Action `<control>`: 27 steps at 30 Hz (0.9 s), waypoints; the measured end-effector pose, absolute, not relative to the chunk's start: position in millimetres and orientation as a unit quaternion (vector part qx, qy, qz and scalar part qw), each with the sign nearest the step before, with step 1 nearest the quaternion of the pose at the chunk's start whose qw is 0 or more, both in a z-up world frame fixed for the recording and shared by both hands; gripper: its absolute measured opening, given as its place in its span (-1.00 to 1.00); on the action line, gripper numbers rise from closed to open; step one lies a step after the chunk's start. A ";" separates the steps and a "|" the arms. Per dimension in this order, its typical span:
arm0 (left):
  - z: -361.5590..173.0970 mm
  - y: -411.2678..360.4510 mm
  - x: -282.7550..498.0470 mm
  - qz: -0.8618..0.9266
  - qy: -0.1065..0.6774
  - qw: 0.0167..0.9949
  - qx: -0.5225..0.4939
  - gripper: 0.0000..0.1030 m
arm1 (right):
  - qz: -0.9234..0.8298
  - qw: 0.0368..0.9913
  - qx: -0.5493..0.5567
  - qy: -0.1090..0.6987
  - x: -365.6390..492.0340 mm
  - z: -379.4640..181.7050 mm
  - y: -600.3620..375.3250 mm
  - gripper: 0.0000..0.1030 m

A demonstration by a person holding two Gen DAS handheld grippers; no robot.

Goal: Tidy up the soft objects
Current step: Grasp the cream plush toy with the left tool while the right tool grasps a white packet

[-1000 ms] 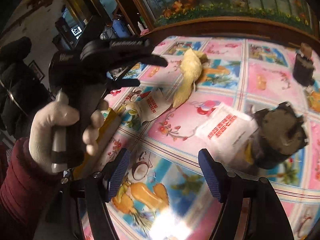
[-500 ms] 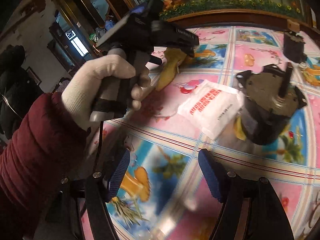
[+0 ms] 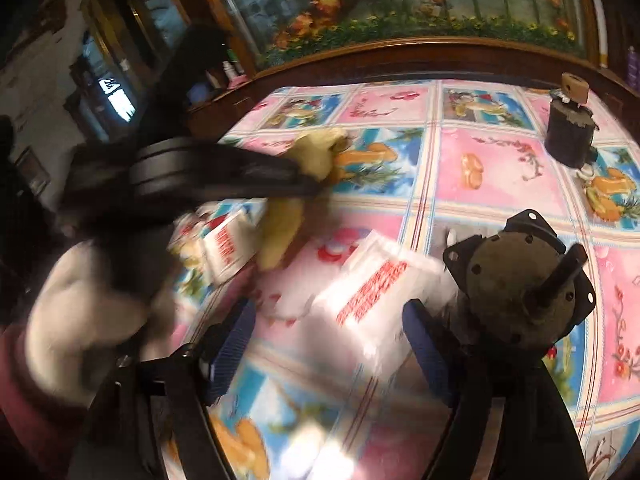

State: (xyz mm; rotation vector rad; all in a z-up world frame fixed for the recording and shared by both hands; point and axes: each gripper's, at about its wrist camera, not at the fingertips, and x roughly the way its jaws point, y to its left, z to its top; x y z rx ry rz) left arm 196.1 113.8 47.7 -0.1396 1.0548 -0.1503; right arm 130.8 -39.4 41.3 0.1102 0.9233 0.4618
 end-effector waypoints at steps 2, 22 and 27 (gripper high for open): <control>56.4 123.9 178.2 -0.078 0.495 0.861 -0.089 -0.63 | 0.217 0.869 0.042 0.443 140.9 37.4 -28.0 0.57; 70.9 159.0 10.2 -0.124 0.457 0.860 -0.188 -0.51 | 0.250 0.830 0.053 0.496 73.3 26.4 -81.6 0.27; 60.7 162.0 42.2 -0.071 0.447 0.870 -0.197 -0.04 | 0.232 0.839 0.099 0.481 105.3 27.6 -68.0 0.41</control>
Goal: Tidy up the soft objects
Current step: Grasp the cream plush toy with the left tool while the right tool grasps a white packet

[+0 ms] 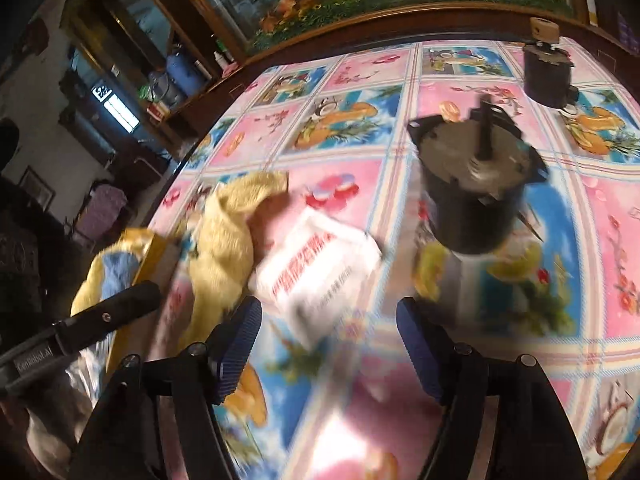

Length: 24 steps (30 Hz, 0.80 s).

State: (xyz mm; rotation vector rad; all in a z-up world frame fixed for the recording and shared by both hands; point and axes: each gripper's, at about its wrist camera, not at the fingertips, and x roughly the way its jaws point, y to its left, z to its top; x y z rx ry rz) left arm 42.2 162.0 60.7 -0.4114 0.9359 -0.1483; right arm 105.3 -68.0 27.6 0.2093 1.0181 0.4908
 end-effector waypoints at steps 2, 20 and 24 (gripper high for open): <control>52.7 164.1 61.1 -0.048 0.451 0.868 -0.202 0.09 | 0.225 0.843 0.083 0.481 114.3 25.2 -53.6 0.42; 28.4 144.4 75.1 -0.071 0.480 0.856 -0.180 -0.24 | 0.260 0.838 0.026 0.478 95.9 27.3 -49.0 -0.98; 41.8 155.0 48.2 -0.077 0.464 0.858 -0.208 -0.24 | 0.262 0.840 0.055 0.472 81.0 32.4 -67.4 -0.98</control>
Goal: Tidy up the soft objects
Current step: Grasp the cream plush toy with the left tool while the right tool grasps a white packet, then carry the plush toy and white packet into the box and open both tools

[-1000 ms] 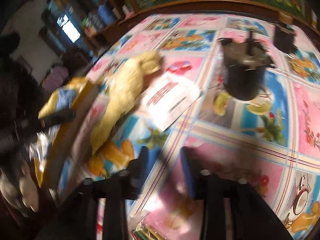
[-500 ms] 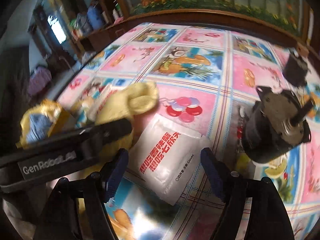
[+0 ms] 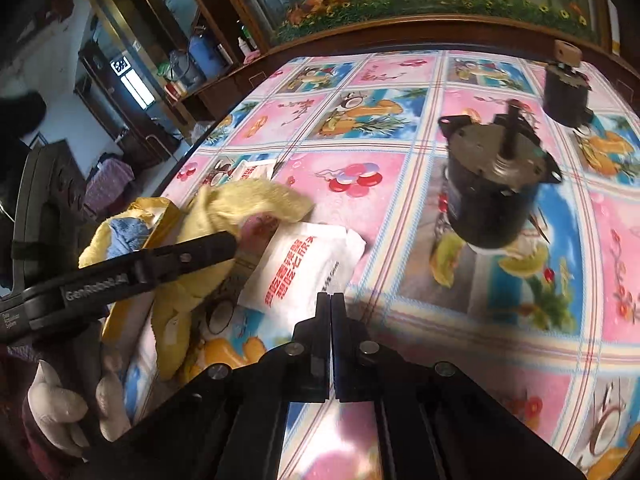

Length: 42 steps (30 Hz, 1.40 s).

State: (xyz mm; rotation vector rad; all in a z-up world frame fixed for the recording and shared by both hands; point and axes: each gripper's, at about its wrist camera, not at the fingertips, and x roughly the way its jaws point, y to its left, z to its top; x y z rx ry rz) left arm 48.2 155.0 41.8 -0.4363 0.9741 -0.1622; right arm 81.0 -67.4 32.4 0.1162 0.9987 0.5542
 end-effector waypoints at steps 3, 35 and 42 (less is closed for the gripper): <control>54.5 162.8 25.2 -0.082 0.449 0.861 -0.225 -0.24 | 0.268 0.840 0.059 0.469 70.9 37.6 -71.1 -0.98; 105.6 274.1 -111.1 0.018 0.344 0.889 -0.302 -0.23 | 0.287 0.855 0.010 0.432 36.6 79.0 -16.6 -0.79; 95.2 284.8 -124.4 0.038 0.350 0.882 -0.313 -0.23 | 0.330 0.854 0.008 0.401 7.8 118.8 0.9 -0.79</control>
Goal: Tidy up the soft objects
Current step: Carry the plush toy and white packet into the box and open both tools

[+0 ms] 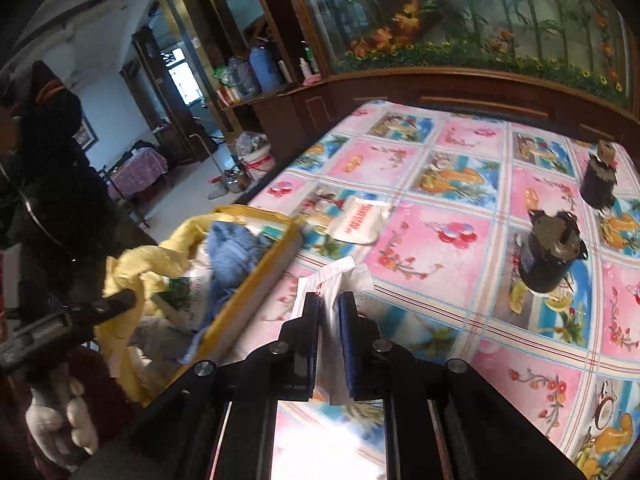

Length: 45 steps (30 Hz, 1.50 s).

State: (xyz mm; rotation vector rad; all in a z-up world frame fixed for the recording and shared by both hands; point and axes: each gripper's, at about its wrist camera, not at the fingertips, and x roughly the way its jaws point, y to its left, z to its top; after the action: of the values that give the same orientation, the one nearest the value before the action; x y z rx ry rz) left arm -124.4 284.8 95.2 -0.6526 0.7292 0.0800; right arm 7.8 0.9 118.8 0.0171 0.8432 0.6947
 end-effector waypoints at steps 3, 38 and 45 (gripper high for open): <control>90.5 289.9 -126.5 0.048 0.354 0.879 -0.316 -0.22 | 0.354 0.847 0.002 0.397 -0.7 126.8 20.1 -0.79; 86.8 301.6 -132.5 0.104 0.346 0.905 -0.225 0.67 | 0.406 0.812 -0.086 0.410 34.7 87.1 214.1 -0.06; 97.8 288.9 -138.7 0.151 0.333 0.914 -0.178 0.67 | 0.389 0.854 -0.078 0.336 7.2 132.2 162.7 0.48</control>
State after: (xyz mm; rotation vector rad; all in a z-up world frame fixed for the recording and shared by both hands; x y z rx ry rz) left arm -138.7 288.9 97.8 -0.3657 0.6863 0.3117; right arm 7.2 162.7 132.2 -0.1640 0.7073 0.8176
